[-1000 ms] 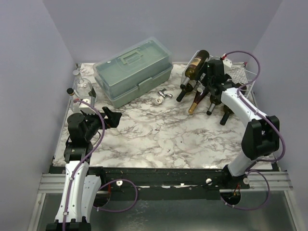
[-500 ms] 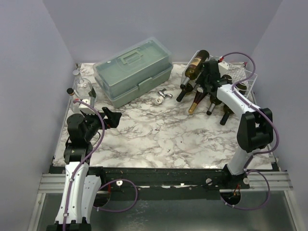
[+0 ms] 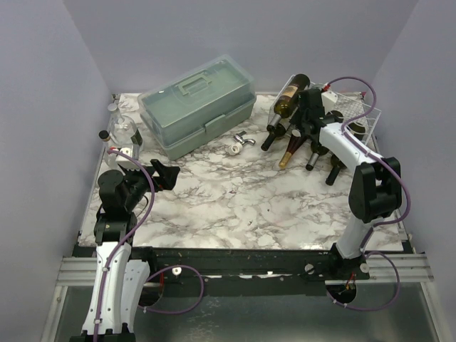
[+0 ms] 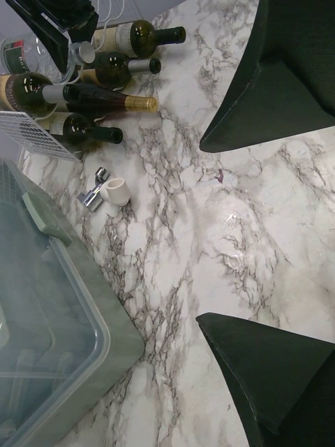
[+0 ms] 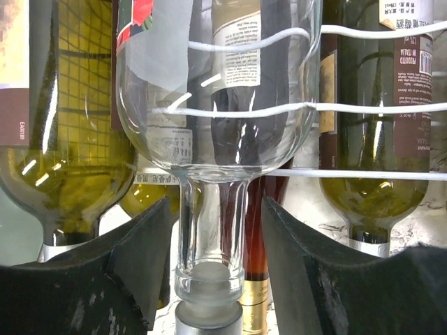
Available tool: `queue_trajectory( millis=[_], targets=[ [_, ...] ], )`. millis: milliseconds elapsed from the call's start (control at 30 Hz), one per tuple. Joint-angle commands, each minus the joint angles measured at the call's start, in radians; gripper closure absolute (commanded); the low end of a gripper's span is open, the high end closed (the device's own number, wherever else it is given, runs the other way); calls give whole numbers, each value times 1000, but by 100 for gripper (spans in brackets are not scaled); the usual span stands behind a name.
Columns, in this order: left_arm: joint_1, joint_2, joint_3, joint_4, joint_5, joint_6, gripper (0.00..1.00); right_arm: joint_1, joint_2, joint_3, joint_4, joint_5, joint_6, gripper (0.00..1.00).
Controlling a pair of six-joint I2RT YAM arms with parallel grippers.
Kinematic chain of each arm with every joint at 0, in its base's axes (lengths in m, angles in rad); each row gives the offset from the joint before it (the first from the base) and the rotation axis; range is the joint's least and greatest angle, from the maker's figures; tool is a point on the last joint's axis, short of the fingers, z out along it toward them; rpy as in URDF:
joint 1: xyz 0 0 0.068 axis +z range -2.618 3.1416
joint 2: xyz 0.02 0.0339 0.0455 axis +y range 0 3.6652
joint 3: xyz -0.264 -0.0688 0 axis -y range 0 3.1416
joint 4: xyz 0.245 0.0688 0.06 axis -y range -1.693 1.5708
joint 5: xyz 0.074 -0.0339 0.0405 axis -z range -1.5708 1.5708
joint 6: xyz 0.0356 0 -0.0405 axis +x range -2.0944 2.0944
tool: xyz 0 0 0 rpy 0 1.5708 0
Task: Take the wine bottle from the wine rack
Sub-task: Pick up the wine bottle from the wine rack.
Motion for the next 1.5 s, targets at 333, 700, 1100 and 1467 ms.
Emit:
queue_trajectory(
  millis=[333, 700, 1100, 1467],
  targets=[
    [-2, -13, -14, -4, -11, 12, 1, -34, 54, 48, -47, -32, 44, 47],
    [-2, -11, -12, -6, -10, 12, 1, -41, 75, 65, -54, -57, 52, 49],
    [-2, -12, -12, -6, -9, 12, 1, -48, 73, 61, -50, -77, 52, 71],
    [-2, -11, -12, -6, -7, 12, 1, -62, -48, 7, -3, -101, 4, 100]
  ],
)
